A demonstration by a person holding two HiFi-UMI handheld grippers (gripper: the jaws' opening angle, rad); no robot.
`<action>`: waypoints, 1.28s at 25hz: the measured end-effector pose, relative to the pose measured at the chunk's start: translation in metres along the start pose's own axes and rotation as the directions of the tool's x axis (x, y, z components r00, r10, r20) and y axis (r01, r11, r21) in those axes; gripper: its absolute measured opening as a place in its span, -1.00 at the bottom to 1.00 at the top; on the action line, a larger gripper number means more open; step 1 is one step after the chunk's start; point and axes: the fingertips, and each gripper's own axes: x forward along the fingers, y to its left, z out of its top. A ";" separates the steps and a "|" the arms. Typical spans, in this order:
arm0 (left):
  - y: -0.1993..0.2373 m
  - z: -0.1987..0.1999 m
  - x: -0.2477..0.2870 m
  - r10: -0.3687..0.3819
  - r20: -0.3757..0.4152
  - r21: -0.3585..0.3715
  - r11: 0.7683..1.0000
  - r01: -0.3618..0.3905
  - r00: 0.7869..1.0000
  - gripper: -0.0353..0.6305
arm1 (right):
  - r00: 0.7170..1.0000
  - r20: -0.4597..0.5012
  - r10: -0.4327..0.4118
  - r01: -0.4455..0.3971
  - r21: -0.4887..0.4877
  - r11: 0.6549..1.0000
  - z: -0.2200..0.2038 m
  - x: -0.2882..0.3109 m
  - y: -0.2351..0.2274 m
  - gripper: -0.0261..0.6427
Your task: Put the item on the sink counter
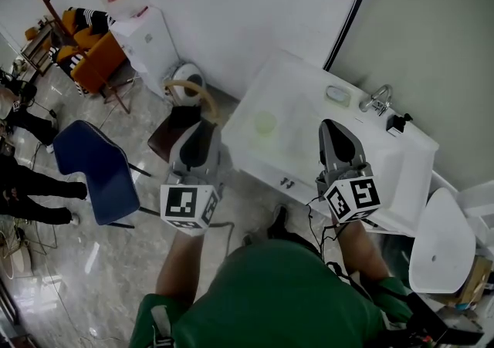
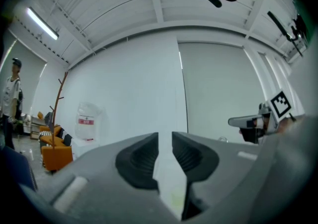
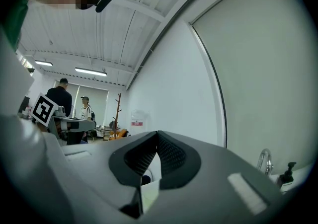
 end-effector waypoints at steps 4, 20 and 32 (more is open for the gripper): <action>-0.002 0.000 -0.001 0.000 -0.003 0.008 1.000 0.000 1.000 -0.65 | 1.000 0.005 0.000 0.000 0.006 1.000 0.002 -0.003 0.000 -0.93; -0.007 0.001 0.003 0.009 -0.003 0.025 1.000 -0.008 1.000 -0.65 | 1.000 0.017 0.007 -0.007 -0.008 1.000 0.004 -0.006 -0.007 -0.93; -0.011 0.003 0.007 0.015 -0.003 0.031 0.999 -0.015 1.000 -0.65 | 1.000 0.011 0.022 -0.022 -0.007 1.000 0.003 -0.005 -0.011 -0.93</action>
